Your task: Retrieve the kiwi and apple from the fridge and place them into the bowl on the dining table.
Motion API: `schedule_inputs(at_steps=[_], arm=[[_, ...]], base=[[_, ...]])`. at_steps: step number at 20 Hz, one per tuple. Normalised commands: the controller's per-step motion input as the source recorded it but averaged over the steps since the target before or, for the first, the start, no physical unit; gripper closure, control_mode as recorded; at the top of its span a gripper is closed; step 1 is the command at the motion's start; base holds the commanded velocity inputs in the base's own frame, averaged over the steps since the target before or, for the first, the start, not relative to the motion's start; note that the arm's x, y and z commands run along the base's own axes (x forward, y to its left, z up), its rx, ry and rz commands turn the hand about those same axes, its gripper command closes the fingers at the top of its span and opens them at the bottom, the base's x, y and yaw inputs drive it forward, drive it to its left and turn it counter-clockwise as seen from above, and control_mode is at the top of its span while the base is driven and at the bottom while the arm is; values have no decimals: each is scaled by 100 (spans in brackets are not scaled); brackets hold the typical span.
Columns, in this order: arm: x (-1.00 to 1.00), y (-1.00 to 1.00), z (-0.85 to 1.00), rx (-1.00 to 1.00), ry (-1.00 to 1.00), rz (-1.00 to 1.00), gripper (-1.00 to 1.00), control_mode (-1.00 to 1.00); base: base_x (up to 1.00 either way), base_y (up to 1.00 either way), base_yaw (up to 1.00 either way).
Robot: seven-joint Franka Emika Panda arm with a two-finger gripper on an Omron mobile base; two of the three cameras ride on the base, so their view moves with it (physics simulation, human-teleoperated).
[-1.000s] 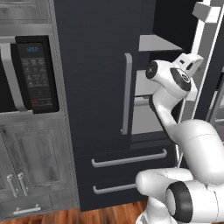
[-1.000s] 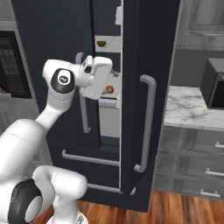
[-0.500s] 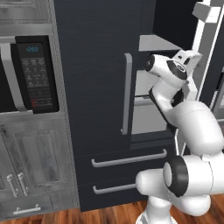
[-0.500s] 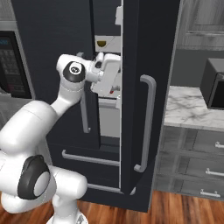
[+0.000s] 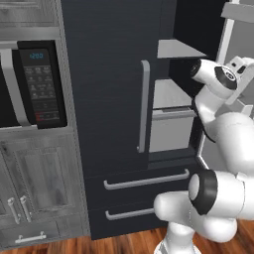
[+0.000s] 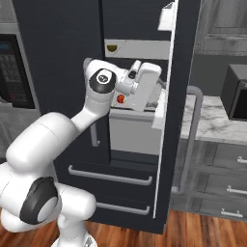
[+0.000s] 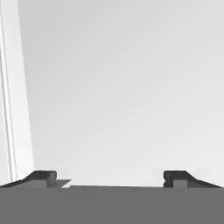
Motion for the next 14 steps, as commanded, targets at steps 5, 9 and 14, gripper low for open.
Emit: schedule_inputs(at_steps=[5, 9, 14], arm=[[-71, -33, 0, -1, -9, -9, -100, -100], [-50, 64, 7, -3, -22, -2, -100, -100], [-40, 99, 34, 0, -25, -5, -100, -100]], base=[[0, 0, 0], [0, 0, 0], [0, 0, 0]])
